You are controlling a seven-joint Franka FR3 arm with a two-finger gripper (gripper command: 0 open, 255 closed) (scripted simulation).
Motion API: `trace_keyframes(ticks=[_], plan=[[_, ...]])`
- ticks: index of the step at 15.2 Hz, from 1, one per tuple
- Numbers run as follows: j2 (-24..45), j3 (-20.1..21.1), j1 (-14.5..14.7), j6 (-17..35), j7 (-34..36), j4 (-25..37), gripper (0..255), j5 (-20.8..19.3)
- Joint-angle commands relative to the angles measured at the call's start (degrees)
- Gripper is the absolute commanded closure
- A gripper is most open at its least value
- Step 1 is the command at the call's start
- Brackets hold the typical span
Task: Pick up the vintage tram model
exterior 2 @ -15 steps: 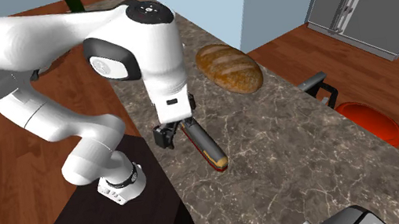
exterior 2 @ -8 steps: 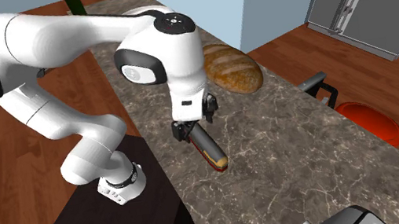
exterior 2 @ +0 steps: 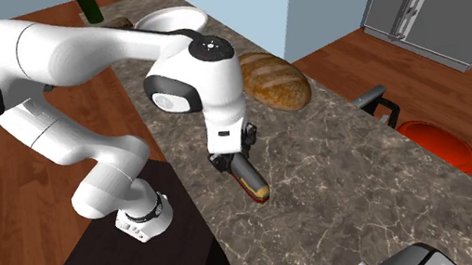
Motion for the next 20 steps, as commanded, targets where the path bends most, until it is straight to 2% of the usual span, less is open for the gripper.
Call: trace_keyframes(ticks=[1, 9, 20], plan=[[0.0, 0.0, 0.0, 0.2, 0.0, -0.1, 255, 0.0], [-0.1, 0.0, 0.0, 0.2, 0.0, -0.2, 255, 0.0], [0.7, -1.1, -0.5, -7.9, 0.5, 8.7, 255, -1.1]])
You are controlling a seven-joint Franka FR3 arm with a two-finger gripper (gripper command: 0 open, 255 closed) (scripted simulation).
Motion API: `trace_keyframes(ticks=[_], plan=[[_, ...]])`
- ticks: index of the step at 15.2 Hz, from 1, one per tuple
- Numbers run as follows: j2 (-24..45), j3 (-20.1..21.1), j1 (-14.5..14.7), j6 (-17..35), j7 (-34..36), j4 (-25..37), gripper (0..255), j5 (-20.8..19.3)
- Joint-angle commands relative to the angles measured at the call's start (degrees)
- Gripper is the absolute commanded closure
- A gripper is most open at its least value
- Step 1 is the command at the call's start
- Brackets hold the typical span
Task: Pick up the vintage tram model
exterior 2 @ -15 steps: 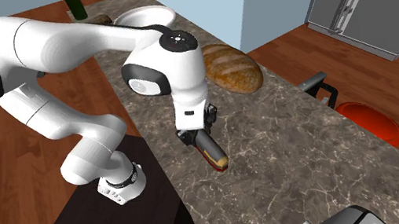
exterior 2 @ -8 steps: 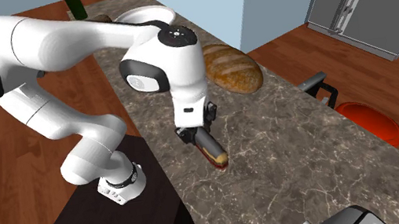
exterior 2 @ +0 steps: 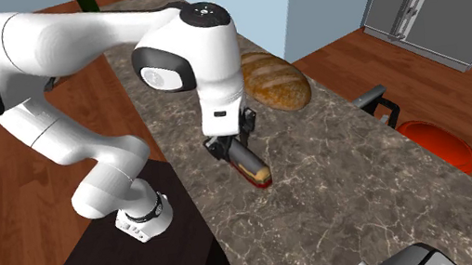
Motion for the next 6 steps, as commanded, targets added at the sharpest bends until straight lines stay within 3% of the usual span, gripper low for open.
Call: trace_keyframes(ticks=[1, 6], plan=[[0.4, -0.3, -0.2, -1.5, 0.0, 1.8, 255, -0.3], [0.9, -0.6, -0.3, -3.7, 0.1, 4.6, 255, -0.6]])
